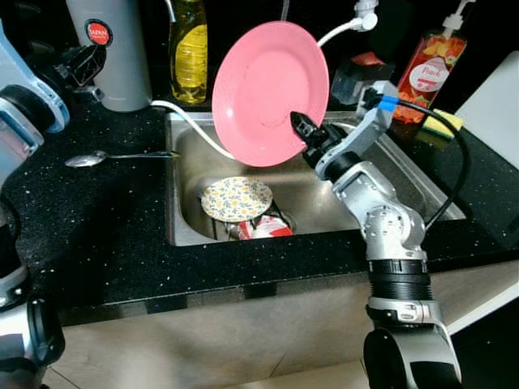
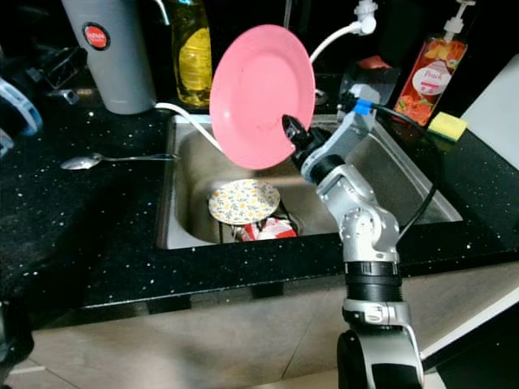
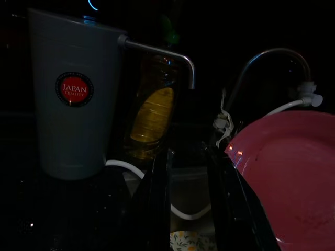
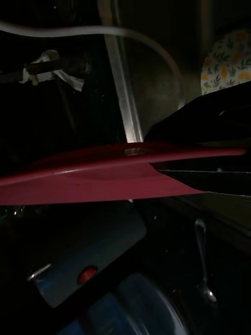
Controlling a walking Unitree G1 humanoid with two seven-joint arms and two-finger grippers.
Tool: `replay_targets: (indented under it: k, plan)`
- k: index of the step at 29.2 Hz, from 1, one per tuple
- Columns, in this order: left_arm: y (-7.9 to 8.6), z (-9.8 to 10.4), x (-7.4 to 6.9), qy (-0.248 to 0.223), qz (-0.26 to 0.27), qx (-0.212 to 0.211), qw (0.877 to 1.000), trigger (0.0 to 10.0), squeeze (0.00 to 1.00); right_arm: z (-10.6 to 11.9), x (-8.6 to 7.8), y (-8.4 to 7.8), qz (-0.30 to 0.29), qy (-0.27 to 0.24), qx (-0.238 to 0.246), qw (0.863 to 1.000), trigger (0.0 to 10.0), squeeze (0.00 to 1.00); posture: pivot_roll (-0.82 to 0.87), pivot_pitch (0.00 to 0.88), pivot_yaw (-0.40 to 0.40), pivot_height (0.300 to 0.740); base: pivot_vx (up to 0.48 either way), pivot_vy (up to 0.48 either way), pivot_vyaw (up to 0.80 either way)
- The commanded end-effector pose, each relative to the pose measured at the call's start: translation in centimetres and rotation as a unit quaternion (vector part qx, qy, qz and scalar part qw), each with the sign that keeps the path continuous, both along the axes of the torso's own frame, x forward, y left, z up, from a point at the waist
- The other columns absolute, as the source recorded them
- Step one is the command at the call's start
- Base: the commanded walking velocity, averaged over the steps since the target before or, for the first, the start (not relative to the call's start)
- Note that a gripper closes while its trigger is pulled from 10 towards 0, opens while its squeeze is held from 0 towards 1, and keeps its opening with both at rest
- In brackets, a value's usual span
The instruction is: Kitchen organization
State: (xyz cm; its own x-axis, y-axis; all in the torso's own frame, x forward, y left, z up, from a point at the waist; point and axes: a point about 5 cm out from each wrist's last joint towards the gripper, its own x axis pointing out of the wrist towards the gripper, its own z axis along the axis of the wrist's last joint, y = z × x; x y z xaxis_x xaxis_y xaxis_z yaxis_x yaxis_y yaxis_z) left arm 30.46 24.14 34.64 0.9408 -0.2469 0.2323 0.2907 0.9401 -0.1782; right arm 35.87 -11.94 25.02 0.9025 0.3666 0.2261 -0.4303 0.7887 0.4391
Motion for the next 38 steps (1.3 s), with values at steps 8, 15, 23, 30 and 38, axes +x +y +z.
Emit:
replay_targets:
  k: [8,15,23,30,38]
  plan:
    - [-0.1,0.0,0.2,-0.007,0.014,-0.011,1.0,10.0,0.0,-2.5,2.1,-2.7,-0.137,0.08,-0.062,0.985,10.0,0.0,0.12,0.0,-0.072,0.74,0.0,0.0,0.0]
    - [-1.8,-0.8,0.2,0.013,-0.03,0.022,0.999,10.0,0.0,-5.7,2.9,-4.2,-0.13,0.212,0.005,0.968,10.0,0.0,0.11,0.0,-0.075,0.74,0.0,0.0,0.0]
    - [-2.5,-1.2,0.1,0.014,-0.041,0.025,0.999,10.0,0.0,-8.0,3.0,-3.6,-0.103,0.291,0.063,0.949,10.0,0.0,0.12,0.0,-0.08,0.74,0.0,0.0,0.0]
    - [-2.5,-1.3,0.1,0.016,-0.041,0.029,0.999,10.0,0.0,-8.0,3.2,-1.8,-0.056,0.309,0.099,0.944,10.0,0.53,0.12,0.0,-0.08,0.74,0.0,0.0,0.0]
    - [-2.7,-1.4,0.0,0.015,-0.043,0.03,0.999,10.0,0.0,-4.0,3.0,-0.4,0.039,0.19,0.104,0.976,10.0,0.0,0.12,0.0,-0.085,0.74,0.0,0.0,0.0]
